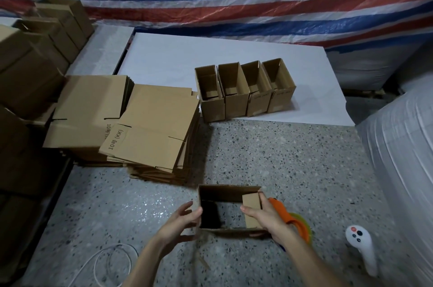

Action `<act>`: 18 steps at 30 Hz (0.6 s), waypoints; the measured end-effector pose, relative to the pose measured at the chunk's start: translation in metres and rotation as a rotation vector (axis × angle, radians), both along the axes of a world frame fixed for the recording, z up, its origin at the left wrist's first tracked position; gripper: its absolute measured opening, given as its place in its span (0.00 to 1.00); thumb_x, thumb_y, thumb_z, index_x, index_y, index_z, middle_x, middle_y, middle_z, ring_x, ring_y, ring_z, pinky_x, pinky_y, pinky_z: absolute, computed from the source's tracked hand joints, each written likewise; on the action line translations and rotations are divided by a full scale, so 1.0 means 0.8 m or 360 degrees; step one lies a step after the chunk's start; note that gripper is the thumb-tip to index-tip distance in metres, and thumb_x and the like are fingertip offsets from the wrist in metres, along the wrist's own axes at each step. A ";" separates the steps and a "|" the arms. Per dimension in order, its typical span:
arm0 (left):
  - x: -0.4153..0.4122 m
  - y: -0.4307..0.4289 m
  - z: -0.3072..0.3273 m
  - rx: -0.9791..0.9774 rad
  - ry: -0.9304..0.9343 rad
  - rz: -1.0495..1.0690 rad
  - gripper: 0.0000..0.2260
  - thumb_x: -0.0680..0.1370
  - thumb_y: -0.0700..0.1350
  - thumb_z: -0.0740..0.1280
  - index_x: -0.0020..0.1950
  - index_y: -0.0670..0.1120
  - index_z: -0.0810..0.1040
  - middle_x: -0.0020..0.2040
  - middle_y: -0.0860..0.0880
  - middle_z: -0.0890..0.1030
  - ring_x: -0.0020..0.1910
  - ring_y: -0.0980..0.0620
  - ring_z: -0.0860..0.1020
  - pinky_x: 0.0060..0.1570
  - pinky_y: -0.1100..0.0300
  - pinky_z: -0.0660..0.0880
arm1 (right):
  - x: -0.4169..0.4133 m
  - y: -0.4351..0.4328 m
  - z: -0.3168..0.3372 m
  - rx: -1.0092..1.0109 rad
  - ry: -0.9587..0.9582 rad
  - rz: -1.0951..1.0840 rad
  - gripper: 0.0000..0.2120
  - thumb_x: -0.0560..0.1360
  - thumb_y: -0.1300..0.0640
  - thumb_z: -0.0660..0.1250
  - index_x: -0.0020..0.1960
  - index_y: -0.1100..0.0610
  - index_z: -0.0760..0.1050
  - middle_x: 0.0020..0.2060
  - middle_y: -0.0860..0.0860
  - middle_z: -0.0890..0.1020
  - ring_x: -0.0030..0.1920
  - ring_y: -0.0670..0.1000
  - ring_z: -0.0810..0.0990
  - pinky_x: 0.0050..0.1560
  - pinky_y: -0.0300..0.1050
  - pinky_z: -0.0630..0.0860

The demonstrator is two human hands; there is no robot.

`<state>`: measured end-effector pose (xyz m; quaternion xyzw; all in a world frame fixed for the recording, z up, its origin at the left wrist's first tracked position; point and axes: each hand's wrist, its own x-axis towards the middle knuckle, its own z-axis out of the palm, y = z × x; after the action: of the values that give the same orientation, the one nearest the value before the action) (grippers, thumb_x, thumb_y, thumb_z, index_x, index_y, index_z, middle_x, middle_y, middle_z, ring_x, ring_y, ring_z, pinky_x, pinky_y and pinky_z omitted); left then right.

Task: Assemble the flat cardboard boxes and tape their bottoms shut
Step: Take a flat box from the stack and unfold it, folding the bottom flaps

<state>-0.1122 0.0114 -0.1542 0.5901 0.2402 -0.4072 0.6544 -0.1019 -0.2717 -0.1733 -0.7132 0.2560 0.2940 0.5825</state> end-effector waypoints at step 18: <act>0.043 -0.053 -0.031 0.0584 -0.0104 -0.0050 0.31 0.64 0.41 0.83 0.60 0.44 0.70 0.52 0.48 0.78 0.48 0.51 0.77 0.39 0.61 0.75 | -0.031 -0.020 0.021 0.0344 -0.0132 -0.0120 0.47 0.60 0.25 0.73 0.74 0.29 0.58 0.78 0.37 0.57 0.78 0.48 0.57 0.74 0.66 0.62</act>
<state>-0.0776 -0.0314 -0.1792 0.7161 0.2797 -0.3474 0.5369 -0.1270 -0.2881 -0.1568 -0.6476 0.2252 0.2681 0.6768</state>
